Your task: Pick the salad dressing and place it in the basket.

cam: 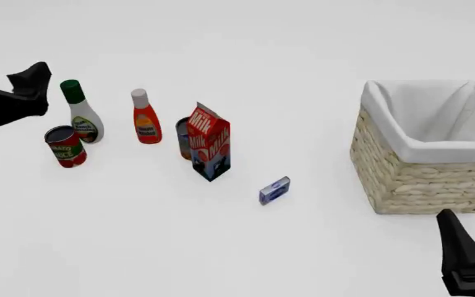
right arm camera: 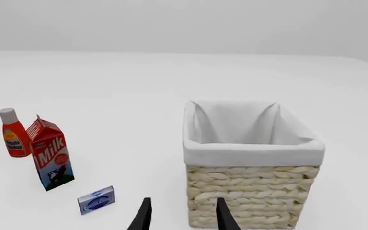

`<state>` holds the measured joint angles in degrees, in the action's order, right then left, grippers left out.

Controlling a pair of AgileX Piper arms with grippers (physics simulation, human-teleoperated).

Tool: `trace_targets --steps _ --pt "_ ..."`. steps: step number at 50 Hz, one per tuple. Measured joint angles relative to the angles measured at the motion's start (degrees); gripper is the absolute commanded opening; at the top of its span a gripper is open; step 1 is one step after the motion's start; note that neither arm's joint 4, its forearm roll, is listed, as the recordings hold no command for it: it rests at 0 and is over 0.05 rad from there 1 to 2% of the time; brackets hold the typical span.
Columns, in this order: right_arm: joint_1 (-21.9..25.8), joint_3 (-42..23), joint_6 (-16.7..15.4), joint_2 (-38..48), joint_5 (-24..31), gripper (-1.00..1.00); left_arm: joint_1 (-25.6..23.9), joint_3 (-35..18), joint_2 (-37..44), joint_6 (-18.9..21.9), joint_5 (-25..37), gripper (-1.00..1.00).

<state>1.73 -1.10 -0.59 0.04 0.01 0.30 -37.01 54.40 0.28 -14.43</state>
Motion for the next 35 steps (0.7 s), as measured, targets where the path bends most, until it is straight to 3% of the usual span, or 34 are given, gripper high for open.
trace_targets --steps 16,35 --pt "0.62 0.14 0.69 -0.01 -0.43 1.0 3.56 -14.2 13.05 2.17 4.13 1.0" --pt "1.04 0.21 1.19 -0.02 -0.47 1.0 8.34 -26.4 24.73 2.97 7.33 1.0"
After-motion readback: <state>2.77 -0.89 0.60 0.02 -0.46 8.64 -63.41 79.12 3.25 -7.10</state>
